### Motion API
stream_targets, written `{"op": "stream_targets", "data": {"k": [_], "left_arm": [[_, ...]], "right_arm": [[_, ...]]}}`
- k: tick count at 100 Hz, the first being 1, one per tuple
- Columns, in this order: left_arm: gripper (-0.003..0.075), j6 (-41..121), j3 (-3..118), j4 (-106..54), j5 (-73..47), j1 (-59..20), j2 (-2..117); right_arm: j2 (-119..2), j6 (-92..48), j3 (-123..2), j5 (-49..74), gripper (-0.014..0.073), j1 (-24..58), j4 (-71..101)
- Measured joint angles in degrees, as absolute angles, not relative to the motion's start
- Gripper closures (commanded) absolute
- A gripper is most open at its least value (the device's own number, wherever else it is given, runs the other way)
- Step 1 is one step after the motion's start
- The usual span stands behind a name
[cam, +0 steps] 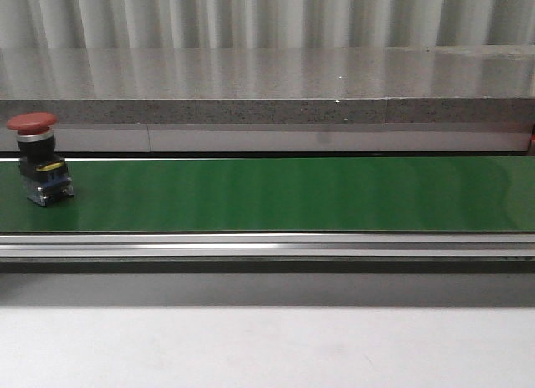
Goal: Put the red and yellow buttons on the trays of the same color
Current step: 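Grasp a yellow button with the left gripper and set it on the belt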
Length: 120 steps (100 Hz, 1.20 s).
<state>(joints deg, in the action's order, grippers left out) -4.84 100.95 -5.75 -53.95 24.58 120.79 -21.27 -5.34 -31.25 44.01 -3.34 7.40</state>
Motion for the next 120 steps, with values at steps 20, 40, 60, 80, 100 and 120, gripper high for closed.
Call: {"op": "stream_targets", "data": {"k": [20,40,60,80,100,120], "left_arm": [[0.0599,-3.41,100.84,-5.44,-56.73,23.51,115.04],[0.0599,-2.23,96.79,-5.44,-56.83,20.76,107.22],[0.0599,-2.14,88.64,-5.55,-55.8,17.08,98.6],[0.0599,-2.0,80.74,-5.9,-54.98,13.82,92.55],[0.0599,-2.0,74.65,-5.9,-53.04,10.11,90.51],[0.0581,-1.88,72.52,-6.12,-51.45,7.64,90.61]], "right_arm": [[-21.27,-5.34,-31.25,44.01,0.066,-3.34,7.4],[-21.27,-5.34,-31.25,44.01,0.066,-3.34,7.4],[-21.27,-5.34,-31.25,44.01,0.066,-3.34,7.4],[-21.27,-5.34,-31.25,44.01,0.066,-3.34,7.4],[-21.27,-5.34,-31.25,44.01,0.066,-3.34,7.4],[-21.27,-5.34,-31.25,44.01,0.066,-3.34,7.4]]}}
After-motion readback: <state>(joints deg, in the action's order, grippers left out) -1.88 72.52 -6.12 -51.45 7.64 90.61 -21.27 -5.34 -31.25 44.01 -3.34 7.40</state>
